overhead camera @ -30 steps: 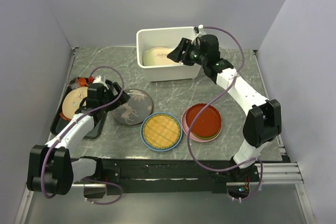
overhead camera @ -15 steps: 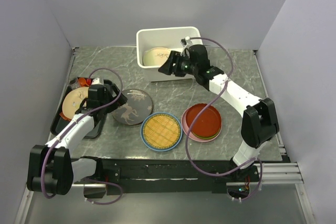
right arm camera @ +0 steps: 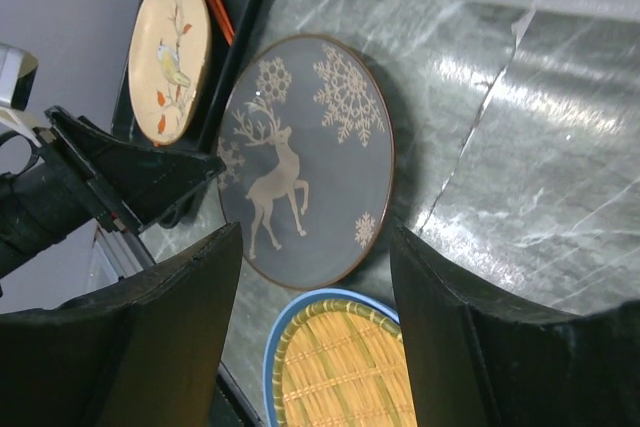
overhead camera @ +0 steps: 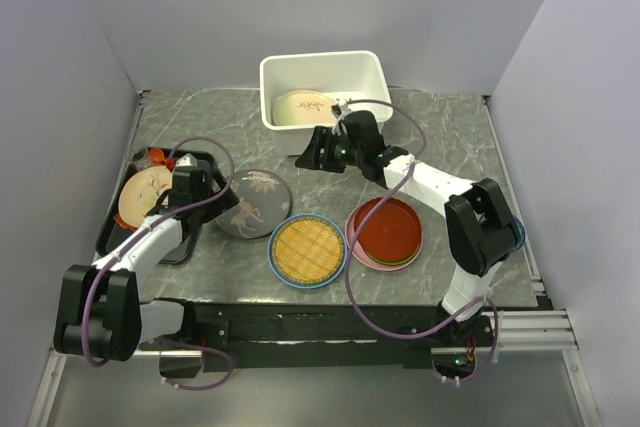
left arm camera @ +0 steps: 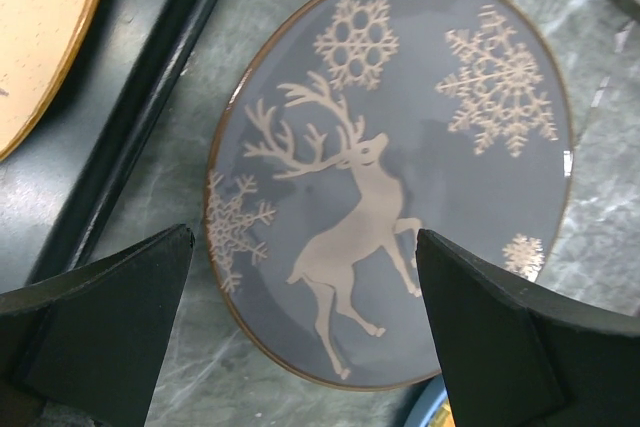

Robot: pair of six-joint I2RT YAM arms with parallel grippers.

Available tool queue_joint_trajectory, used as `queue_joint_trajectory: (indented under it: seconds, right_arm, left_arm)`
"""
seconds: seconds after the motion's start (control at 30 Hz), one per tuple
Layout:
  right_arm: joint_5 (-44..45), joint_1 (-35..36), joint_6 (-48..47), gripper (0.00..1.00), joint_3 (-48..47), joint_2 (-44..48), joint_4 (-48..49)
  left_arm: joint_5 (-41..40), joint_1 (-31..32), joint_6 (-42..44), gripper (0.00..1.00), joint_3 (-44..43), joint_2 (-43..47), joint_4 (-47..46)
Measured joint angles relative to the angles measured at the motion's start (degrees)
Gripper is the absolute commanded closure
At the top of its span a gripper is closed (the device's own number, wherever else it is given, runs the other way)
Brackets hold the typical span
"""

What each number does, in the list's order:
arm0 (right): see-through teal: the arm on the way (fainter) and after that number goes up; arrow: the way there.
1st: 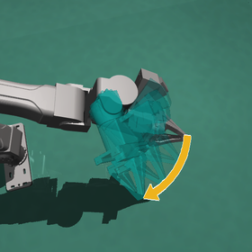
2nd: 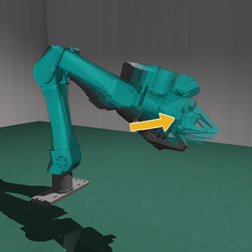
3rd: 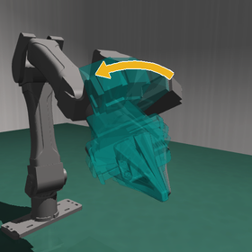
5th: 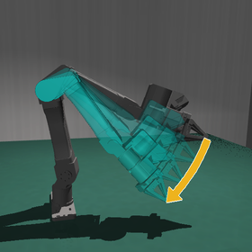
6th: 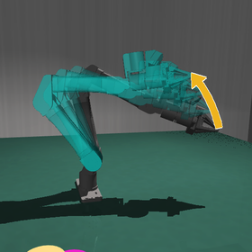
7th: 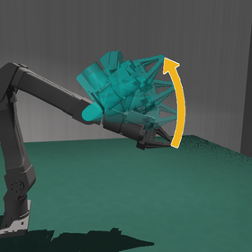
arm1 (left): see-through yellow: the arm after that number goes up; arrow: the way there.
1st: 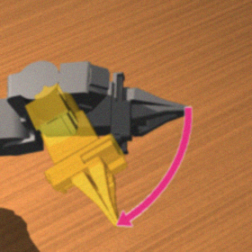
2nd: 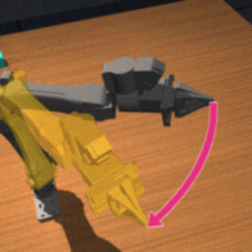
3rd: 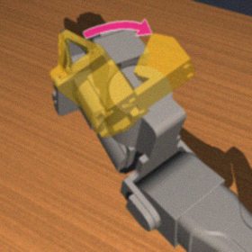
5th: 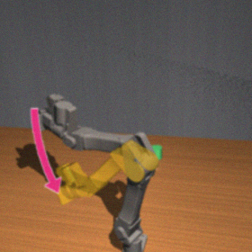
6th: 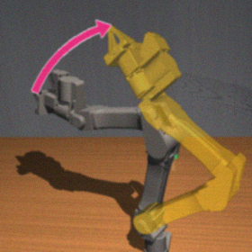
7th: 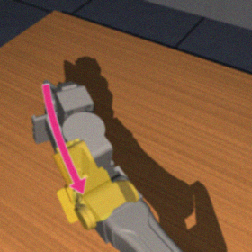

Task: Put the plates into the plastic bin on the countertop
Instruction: Pick up the plate at the center of the board.

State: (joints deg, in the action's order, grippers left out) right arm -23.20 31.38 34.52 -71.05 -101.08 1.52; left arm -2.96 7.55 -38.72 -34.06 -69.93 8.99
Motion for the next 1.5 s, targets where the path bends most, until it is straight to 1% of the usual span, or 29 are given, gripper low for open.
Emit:
queue_joint_trajectory:
  seconds: [0.5, 0.93, 1.13, 1.5]
  right_arm:
    - [-1.77, 1.88, 5.03, 0.36, 5.51, -6.84, 11.39]
    - [-1.88, 2.73, 6.69, 0.37, 6.82, -9.51, 16.39]
    - [-1.86, 3.3, 7.52, 0.38, 8.15, -12.22, 19.19]
    - [-1.7, 5.05, 9.73, 0.44, 9.44, -15.8, 22.82]
  left_arm:
    - [-1.99, -0.02, 0.09, 0.01, 0.63, -2.25, -0.17]
    - [-1.38, -0.02, 0.11, 0.01, 1.07, -3.98, -2.34]
    - [-1.05, -0.02, 0.13, 0.01, 1.07, -4.04, -2.38]
    - [-0.07, -0.02, 0.52, 0.01, 1.07, -4.17, -2.73]
